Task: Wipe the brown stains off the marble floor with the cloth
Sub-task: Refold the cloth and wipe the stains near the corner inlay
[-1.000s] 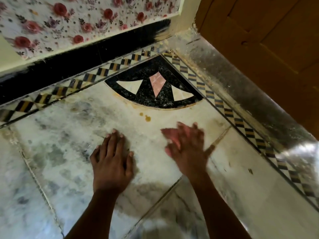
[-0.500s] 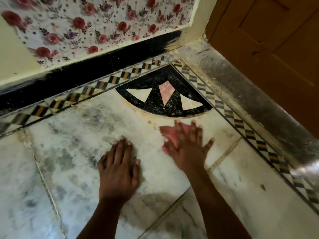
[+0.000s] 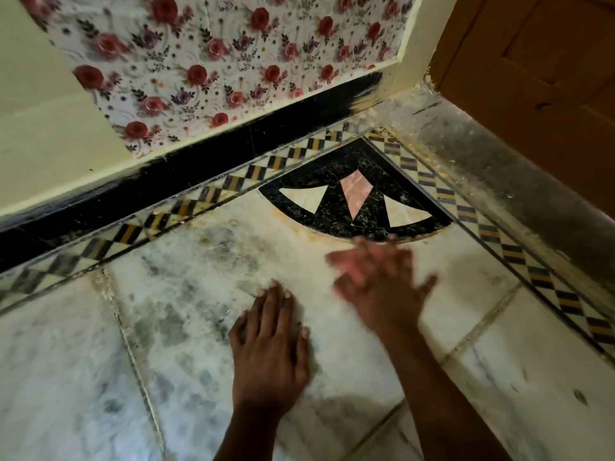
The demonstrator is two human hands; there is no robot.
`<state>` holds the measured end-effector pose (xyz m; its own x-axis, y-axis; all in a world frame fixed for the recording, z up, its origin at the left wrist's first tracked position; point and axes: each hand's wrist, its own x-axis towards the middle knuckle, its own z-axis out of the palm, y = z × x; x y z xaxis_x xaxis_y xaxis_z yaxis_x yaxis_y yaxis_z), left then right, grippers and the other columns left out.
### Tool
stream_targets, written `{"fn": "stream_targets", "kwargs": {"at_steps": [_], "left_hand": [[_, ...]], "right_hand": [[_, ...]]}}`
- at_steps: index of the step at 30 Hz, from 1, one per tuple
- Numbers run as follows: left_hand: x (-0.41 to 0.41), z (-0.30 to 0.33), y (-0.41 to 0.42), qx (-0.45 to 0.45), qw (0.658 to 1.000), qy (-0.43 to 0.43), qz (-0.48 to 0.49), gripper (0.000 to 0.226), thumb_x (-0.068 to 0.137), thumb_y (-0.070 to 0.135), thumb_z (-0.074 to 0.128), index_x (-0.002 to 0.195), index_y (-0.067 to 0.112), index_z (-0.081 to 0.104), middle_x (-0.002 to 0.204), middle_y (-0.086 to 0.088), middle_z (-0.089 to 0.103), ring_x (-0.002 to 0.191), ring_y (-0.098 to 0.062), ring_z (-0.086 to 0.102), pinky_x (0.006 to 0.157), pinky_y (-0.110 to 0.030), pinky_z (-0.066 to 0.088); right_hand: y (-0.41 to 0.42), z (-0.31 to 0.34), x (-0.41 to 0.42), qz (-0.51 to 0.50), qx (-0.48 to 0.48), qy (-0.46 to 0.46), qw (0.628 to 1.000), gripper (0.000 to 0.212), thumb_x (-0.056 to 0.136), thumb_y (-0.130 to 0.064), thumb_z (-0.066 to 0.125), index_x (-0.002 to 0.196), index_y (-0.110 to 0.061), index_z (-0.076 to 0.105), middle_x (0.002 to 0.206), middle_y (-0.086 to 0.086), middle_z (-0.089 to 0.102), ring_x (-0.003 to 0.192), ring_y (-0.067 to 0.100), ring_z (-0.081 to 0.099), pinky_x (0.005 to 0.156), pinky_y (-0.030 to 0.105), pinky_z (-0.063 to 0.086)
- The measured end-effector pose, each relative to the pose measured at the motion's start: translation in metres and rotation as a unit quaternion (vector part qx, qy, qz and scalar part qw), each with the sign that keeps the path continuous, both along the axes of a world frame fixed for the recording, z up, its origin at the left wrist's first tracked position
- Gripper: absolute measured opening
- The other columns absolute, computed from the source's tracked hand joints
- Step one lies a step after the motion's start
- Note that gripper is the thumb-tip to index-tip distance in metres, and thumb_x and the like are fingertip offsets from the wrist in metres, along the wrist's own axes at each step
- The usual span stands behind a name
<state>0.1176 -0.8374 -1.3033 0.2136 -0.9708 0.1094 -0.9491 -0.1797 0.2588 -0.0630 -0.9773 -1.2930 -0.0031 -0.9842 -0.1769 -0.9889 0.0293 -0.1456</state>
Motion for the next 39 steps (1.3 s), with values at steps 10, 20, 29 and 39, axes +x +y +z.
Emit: {"fn": "stream_targets", "kwargs": {"at_steps": [10,20,29,39], "left_hand": [[0.001,-0.003,0.001,0.000,1.000,0.002,-0.002,0.063,0.102,0.048,0.041,0.158,0.019,0.050,0.174,-0.004,0.031,0.157,-0.026,0.037,0.117,-0.051,0.033],[0.000,-0.001,0.001,0.011,1.000,0.016,0.000,0.066,0.102,0.048,0.041,0.162,0.021,0.043,0.177,-0.002,0.024,0.158,-0.025,0.034,0.118,-0.051,0.031],[0.000,0.005,0.000,0.019,1.000,0.022,-0.001,0.065,0.100,0.048,0.042,0.159,0.021,0.048,0.174,-0.004,0.031,0.156,-0.026,0.037,0.114,-0.052,0.033],[0.002,-0.003,-0.001,-0.001,1.000,0.020,-0.003,0.066,0.100,0.049,0.041,0.159,0.021,0.049,0.173,-0.003,0.034,0.158,-0.022,0.033,0.117,-0.050,0.032]], "right_hand": [[-0.056,0.007,0.071,0.137,0.039,-0.020,0.990,0.082,0.095,-0.086,0.024,0.161,-0.055,-0.012,0.173,-0.003,-0.031,0.158,0.040,-0.030,0.120,0.073,-0.019],[-0.107,0.008,0.001,-0.198,0.053,-0.061,0.977,0.091,0.090,-0.091,0.018,0.166,-0.046,-0.005,0.176,0.012,-0.021,0.158,0.052,-0.021,0.113,0.080,-0.016],[-0.060,0.013,0.033,0.130,0.072,-0.026,0.989,0.079,0.095,-0.086,0.024,0.158,-0.061,-0.014,0.172,-0.007,-0.033,0.158,0.036,-0.031,0.118,0.076,-0.016],[-0.169,0.019,-0.017,-0.200,0.095,-0.072,0.973,0.096,0.095,-0.086,0.019,0.169,-0.030,-0.005,0.177,0.010,-0.020,0.158,0.052,-0.020,0.122,0.075,-0.012]]}}
